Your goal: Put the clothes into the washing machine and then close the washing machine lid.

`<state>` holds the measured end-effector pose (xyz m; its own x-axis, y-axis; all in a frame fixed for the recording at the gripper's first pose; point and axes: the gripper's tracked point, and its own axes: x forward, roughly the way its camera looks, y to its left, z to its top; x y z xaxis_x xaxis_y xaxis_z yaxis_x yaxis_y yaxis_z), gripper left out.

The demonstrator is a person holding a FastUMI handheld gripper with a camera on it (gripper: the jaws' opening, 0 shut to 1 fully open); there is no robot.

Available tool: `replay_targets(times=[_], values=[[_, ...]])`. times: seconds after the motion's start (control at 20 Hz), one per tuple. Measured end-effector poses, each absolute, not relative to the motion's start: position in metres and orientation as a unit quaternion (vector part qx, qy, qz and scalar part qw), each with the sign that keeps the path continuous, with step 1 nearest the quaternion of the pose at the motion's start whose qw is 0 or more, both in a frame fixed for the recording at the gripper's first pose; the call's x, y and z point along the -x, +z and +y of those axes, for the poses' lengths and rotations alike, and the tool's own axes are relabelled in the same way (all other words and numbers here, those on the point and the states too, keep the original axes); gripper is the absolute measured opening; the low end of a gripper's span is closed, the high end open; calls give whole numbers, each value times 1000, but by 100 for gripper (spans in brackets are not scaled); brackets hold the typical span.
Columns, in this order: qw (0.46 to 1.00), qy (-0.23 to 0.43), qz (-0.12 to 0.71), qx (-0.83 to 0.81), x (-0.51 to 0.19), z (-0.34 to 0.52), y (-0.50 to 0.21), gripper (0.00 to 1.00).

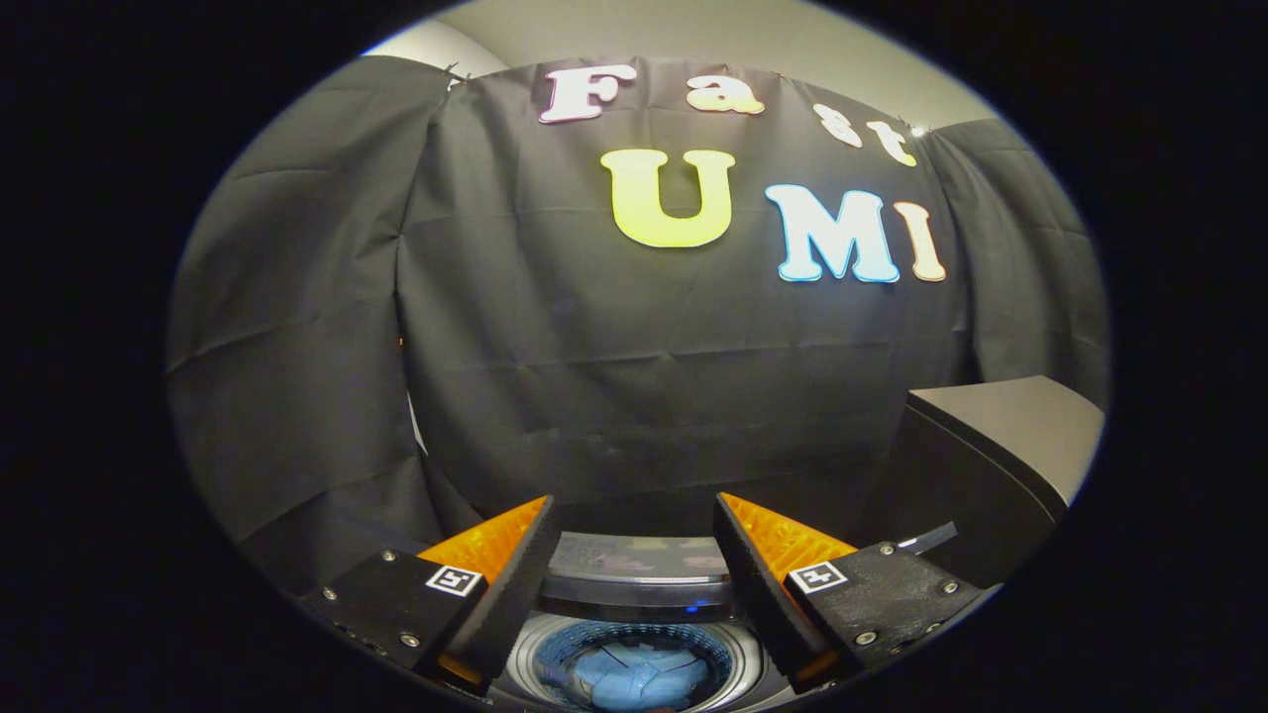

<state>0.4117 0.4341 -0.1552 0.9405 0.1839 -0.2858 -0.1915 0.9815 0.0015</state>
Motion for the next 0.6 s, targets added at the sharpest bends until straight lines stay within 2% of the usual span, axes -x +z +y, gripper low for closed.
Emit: replay_targets(times=[0.3,0.6], values=[[976,102,190,2,-373,430,-205,96],[973,120,197,16,-349,436,-226,96]])
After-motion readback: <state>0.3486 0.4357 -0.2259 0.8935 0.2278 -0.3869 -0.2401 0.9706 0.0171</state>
